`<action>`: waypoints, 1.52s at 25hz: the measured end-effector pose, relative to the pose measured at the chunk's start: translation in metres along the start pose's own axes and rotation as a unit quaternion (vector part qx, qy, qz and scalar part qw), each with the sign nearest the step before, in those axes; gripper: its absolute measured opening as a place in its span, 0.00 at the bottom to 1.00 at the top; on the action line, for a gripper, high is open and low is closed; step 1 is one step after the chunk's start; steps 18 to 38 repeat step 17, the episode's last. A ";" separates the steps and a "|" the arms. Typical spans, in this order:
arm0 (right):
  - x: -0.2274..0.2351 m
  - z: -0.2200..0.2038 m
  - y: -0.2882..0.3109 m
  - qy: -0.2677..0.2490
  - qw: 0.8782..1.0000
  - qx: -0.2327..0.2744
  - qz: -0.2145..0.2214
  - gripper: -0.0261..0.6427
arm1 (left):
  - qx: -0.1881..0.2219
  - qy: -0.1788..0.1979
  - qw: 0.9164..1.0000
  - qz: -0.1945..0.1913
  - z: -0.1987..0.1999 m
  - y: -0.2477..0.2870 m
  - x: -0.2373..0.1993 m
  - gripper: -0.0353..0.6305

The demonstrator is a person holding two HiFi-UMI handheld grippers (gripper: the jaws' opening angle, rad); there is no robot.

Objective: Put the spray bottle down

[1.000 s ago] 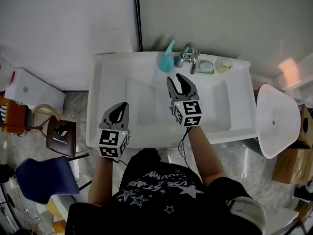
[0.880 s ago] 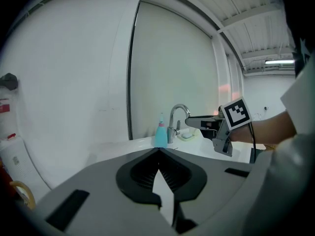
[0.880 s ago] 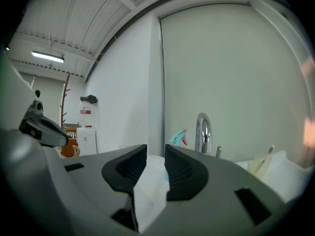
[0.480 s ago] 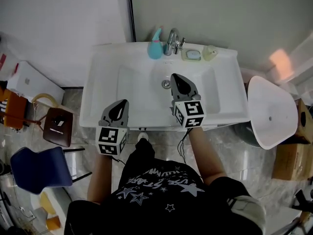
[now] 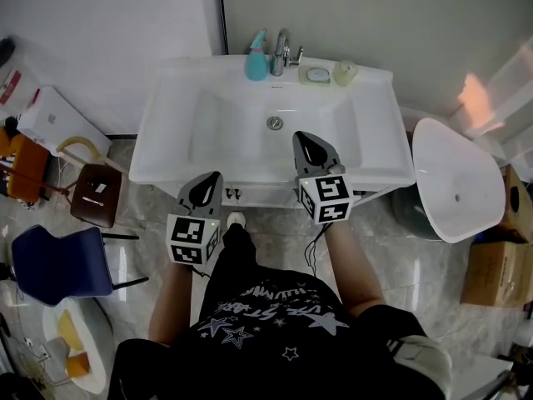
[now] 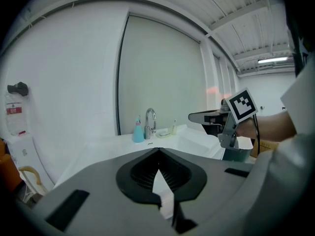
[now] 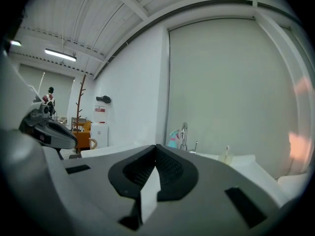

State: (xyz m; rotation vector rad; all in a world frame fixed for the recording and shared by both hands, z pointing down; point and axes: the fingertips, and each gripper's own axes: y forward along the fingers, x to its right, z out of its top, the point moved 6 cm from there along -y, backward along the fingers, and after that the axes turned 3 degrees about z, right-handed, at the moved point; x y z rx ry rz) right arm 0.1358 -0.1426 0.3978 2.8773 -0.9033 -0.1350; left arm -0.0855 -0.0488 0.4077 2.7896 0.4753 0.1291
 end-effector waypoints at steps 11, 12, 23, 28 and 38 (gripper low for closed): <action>-0.018 -0.021 -0.095 0.018 1.000 0.000 0.019 0.06 | -0.012 -0.009 1.000 0.014 -0.029 -0.069 0.070 0.08; -0.020 -0.023 -0.101 0.020 1.000 -0.001 0.021 0.06 | -0.015 -0.010 1.000 0.014 -0.032 -0.073 0.075 0.08; -0.021 -0.033 -0.123 0.031 0.999 -0.005 0.026 0.06 | -0.028 -0.021 0.999 0.016 -0.045 -0.087 0.095 0.08; -0.021 -0.033 -0.123 0.031 0.999 -0.005 0.026 0.06 | -0.028 -0.021 0.999 0.016 -0.045 -0.087 0.095 0.08; -0.021 -0.033 -0.123 0.031 0.999 -0.005 0.026 0.06 | -0.028 -0.021 0.999 0.016 -0.045 -0.087 0.095 0.08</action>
